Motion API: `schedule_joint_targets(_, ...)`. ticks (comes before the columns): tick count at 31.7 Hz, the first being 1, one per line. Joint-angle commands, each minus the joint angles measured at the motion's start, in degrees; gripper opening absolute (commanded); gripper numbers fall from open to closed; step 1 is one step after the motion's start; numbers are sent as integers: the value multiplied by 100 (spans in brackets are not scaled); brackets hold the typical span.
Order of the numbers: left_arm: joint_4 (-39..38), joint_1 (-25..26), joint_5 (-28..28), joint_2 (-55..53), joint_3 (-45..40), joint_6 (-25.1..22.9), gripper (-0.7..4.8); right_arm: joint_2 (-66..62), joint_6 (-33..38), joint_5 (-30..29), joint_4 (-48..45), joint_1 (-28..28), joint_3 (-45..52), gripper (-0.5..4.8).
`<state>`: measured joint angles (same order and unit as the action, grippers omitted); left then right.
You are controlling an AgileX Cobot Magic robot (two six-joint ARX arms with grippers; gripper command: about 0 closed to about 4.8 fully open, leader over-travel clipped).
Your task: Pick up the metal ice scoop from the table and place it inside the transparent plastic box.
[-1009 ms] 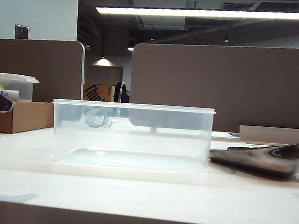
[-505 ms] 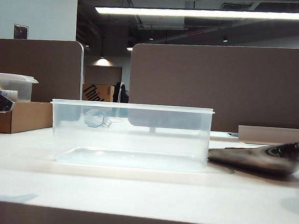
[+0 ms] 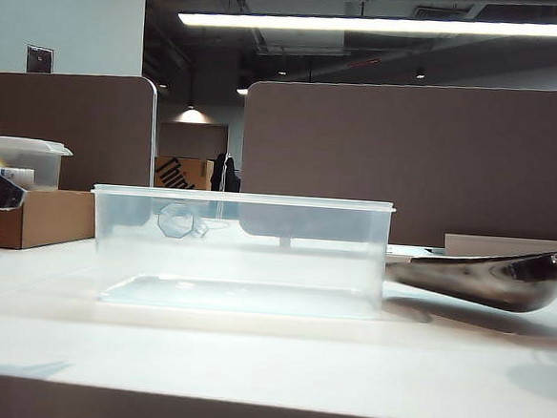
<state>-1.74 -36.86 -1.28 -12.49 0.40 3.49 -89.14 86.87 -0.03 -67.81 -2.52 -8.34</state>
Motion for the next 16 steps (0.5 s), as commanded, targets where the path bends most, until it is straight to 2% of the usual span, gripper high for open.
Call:
schedule_joint_targets(1,52,2,-2,-4,-2,-2,21,-24,-7,7,142,2,33,-5)
schedule_joint_targets(5,52,2,-2,-4,-2,-2,21,-24,-59,48,-247,4,35,-6)
schedule_joint_targets(10,52,2,-2,-2,-2,-2,21,-15,-463,170,-1152,7,-11,-5)
schedule_joint_targets(16,50,11,-2,90,-2,-2,21,-15,-463,-59,-1259,-4,-350,-5)
